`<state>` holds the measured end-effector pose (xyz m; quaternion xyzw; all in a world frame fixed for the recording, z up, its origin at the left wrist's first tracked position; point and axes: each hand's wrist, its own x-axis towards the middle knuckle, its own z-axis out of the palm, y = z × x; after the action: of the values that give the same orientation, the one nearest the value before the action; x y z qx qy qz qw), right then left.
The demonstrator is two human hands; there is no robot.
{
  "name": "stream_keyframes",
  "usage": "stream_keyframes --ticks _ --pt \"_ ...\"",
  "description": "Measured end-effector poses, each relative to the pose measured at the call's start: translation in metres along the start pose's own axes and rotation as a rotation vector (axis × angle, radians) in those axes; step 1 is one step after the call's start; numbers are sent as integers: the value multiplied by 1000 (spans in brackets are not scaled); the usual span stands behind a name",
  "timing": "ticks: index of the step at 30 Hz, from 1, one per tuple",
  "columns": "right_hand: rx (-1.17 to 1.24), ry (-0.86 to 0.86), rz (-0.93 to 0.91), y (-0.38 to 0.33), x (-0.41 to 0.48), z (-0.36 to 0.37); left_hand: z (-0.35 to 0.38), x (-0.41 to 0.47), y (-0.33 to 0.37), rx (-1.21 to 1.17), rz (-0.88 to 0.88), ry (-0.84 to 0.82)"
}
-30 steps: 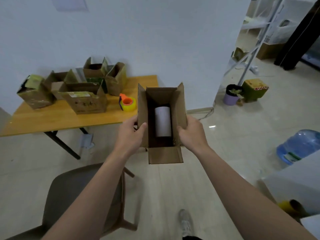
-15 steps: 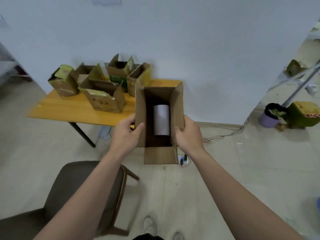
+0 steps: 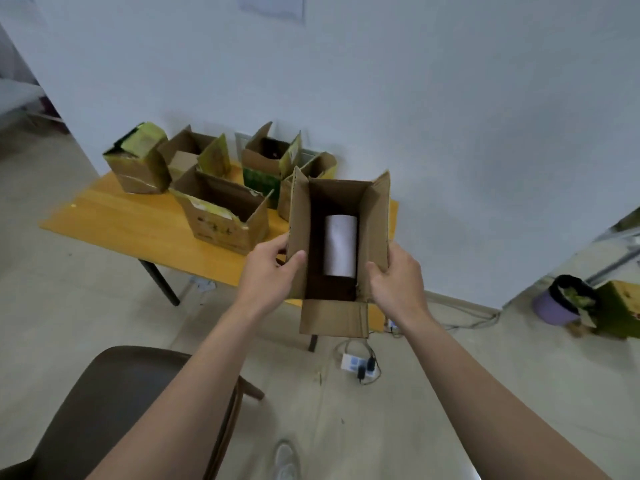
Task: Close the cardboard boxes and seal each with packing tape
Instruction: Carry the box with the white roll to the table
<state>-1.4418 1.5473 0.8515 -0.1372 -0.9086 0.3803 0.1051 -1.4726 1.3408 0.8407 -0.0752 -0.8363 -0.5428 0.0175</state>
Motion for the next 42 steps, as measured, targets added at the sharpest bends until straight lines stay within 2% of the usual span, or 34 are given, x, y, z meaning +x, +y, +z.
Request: stream_keyframes --ticks 11,19,28,33,42 --pt "64 45 18 2 114 6 20 123 9 33 4 -54" --pt "171 -27 -45 10 209 27 29 192 21 117 -33 57" --pt "198 -75 -90 -12 271 64 7 248 8 178 -34 109" --pt "133 -9 -4 -18 293 74 9 294 -12 125 -1 39" --pt "96 167 207 -10 308 74 32 362 -25 96 96 -199"
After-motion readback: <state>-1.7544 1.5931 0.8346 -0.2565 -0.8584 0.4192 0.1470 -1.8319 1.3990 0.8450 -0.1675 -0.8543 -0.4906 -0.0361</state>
